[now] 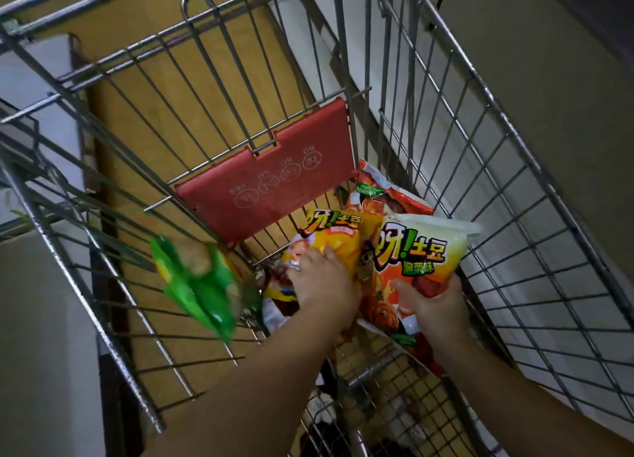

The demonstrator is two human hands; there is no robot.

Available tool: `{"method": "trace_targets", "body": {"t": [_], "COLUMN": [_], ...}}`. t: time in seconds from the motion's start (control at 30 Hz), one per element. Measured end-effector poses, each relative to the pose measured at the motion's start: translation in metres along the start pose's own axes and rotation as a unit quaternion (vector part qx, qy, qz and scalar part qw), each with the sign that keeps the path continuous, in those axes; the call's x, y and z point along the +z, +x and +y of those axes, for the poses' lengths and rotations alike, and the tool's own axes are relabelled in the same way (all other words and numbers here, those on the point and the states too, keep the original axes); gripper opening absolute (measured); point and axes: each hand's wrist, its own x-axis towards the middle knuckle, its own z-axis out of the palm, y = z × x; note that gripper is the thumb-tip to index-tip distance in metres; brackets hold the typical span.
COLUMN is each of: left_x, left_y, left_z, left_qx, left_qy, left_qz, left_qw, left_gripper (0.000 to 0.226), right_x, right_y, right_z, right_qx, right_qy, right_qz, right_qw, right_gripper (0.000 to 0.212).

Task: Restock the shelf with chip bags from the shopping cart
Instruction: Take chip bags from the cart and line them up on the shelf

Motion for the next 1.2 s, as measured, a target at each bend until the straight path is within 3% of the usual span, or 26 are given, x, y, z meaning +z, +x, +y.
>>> {"method": "trace_targets", "body": {"t": [0.23,0.47,0.57,0.67,0.73,0.8,0.87,0.97,1.03,1.1,1.2], "left_x": [0.019,0.007,0.000,0.000,0.001,-0.001,-0.005,-0.010,-0.009,-0.006,-0.006], "left_y": [-0.001,0.033,0.043,0.051,0.054,0.051,0.046,0.036,0.030,0.026,0.017], "left_z": [-0.004,-0.019,-0.021,-0.030,-0.036,-0.038,-0.039,-0.040,-0.039,-0.038,-0.036], "left_qx": [0.029,-0.034,-0.083,-0.104,-0.119,-0.117,-0.109,-0.103,-0.088,-0.072,-0.032], "left_qy": [-0.139,-0.350,-0.407,-0.318,-0.367,-0.468,-0.503,-0.504,-0.507,-0.514,-0.546], "left_qz": [0.070,0.123,0.096,0.048,-0.013,-0.064,-0.101,-0.155,-0.172,-0.171,-0.134], "left_qw": [0.987,0.928,0.905,0.941,0.922,0.874,0.851,0.843,0.840,0.837,0.826], "left_gripper": [0.044,0.029,0.037,0.072,0.082,0.069,0.050,0.040,0.053,0.059,0.044], "right_x": [-0.008,-0.005,-0.006,-0.008,-0.008,-0.009,-0.010,-0.013,-0.015,-0.018,-0.020], "right_y": [0.005,0.009,0.011,0.013,0.014,0.014,0.014,0.014,0.013,0.011,0.008], "right_z": [0.013,0.019,0.020,0.022,0.023,0.024,0.024,0.022,0.018,0.012,0.002], "right_qx": [0.023,0.026,0.025,0.024,0.026,0.026,0.023,0.014,0.010,0.009,-0.006], "right_qy": [-0.012,-0.012,-0.016,-0.011,-0.011,-0.013,-0.017,-0.034,-0.027,-0.006,0.005], "right_qz": [-0.033,-0.035,-0.035,-0.038,-0.042,-0.042,-0.037,-0.024,-0.017,-0.016,-0.019], "right_qw": [0.999,0.999,0.999,0.999,0.999,0.999,0.999,0.999,0.999,1.000,1.000], "right_gripper": [0.067,0.069,0.070,0.070,0.070,0.068,0.068,0.065,0.063,0.060,0.058]}}
